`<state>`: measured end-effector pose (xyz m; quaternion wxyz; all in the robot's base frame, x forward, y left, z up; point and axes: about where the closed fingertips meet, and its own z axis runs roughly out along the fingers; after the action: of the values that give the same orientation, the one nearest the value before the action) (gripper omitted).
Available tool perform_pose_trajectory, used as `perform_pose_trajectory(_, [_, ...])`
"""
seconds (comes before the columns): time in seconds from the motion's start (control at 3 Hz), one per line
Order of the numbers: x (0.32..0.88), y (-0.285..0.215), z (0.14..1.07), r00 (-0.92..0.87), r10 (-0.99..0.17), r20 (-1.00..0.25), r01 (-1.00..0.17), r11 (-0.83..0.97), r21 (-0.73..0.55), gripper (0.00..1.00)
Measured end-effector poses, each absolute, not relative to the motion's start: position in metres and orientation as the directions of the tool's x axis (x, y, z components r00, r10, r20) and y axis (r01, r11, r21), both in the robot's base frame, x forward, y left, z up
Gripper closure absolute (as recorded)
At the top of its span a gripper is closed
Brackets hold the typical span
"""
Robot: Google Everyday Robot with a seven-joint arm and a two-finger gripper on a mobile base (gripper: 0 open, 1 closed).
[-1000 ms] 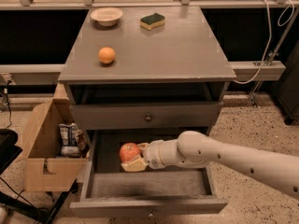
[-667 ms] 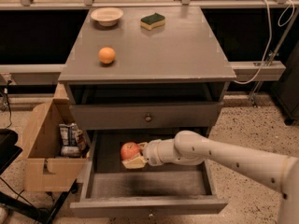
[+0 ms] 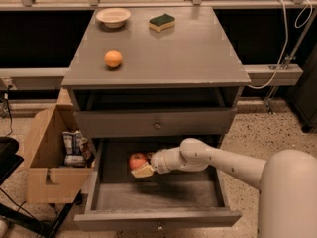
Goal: Place apple into middle drawer
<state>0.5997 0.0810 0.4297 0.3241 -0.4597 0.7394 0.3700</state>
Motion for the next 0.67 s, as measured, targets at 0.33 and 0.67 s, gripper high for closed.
perform_pose_trajectory(0.33, [0.592,0.091,0.395,-0.321,-0.501,-0.804,-0.944,0.239,0.228,1.00])
perform_pose_trajectory(0.67, [0.570,0.093,0.369,-0.271,-0.535,-0.800,-0.961,0.203,0.190,1.00])
